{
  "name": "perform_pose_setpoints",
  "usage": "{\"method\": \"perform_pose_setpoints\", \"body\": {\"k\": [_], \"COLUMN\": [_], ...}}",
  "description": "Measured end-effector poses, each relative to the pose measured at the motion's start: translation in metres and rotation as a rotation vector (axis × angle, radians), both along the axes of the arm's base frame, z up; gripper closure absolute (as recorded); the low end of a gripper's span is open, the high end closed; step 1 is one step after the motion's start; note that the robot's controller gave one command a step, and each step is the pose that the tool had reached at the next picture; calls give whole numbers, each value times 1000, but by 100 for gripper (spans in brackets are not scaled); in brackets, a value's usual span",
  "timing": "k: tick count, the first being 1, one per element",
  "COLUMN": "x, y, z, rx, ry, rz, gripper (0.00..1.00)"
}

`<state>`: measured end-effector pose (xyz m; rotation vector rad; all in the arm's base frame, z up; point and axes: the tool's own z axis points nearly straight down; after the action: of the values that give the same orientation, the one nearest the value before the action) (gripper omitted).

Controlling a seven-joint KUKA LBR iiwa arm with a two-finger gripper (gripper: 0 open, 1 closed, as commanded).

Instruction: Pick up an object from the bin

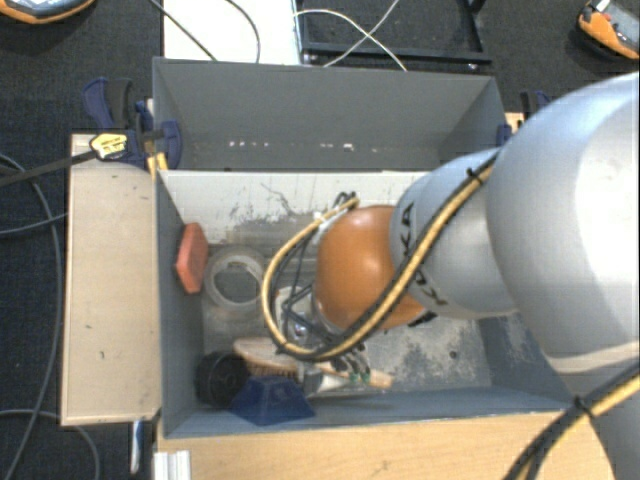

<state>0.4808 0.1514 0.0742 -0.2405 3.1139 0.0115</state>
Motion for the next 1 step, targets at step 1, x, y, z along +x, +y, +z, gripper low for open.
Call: {"method": "perform_pose_setpoints", "body": {"k": [1], "x": [0], "y": [0], "z": [1], "rx": [0], "ry": [-1], "rz": [-1], "gripper": [100]}}
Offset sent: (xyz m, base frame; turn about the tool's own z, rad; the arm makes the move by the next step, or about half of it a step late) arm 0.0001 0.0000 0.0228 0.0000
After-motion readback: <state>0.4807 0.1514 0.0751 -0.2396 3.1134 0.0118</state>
